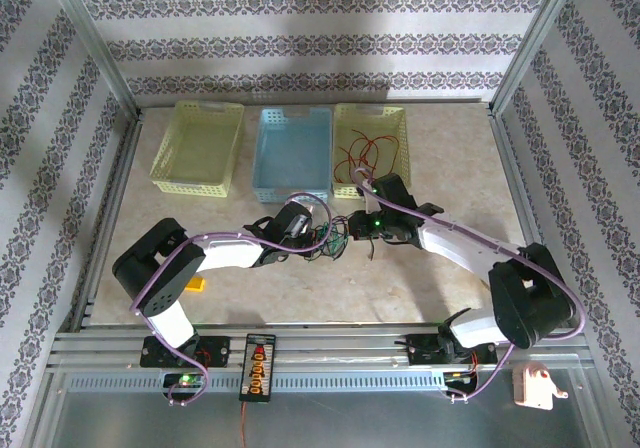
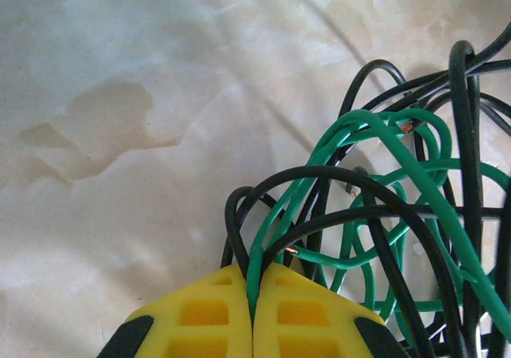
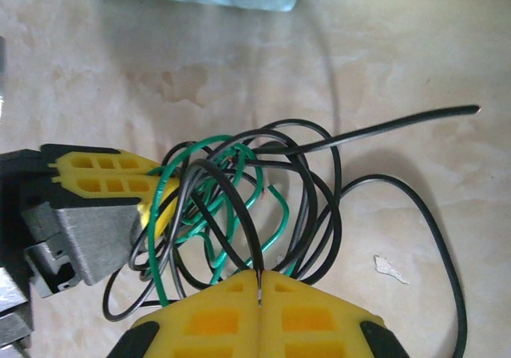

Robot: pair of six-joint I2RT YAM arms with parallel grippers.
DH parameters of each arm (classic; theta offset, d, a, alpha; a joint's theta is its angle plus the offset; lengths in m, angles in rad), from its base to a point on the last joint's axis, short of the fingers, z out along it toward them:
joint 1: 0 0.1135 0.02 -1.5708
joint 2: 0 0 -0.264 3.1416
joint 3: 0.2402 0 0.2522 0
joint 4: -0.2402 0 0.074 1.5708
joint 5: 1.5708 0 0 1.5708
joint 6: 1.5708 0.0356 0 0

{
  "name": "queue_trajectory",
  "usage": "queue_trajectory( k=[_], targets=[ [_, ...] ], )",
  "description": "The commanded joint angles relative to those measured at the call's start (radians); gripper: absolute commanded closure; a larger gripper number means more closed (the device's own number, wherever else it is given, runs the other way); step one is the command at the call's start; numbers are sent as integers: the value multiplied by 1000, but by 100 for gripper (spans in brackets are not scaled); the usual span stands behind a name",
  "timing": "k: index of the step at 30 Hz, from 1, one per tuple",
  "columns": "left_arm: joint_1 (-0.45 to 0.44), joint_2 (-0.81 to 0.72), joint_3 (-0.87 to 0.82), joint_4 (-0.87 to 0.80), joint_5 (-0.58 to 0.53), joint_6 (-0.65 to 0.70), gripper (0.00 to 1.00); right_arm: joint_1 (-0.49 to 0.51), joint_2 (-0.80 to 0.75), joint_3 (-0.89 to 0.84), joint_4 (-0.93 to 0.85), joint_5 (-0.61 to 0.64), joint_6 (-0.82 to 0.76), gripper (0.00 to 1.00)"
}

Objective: Untangle the cables

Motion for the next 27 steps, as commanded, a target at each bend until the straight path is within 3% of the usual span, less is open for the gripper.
queue_trajectory(
  k=[1, 3, 6, 27],
  targets=[
    [-11, -16, -19, -3, -1, -4, 100, 14, -27, -1, 10, -19, -11, 97],
    [-11, -15, -19, 1, 2, -2, 100, 20, -20, 3, 13, -26, -14, 85],
    [-11, -14, -19, 1, 5, 0, 100, 22, -3, 10, 16, -8, -12, 80],
    [-11, -12, -19, 5, 15, 2, 100, 45, 76, 86, -3, 59, -79, 69]
  ],
)
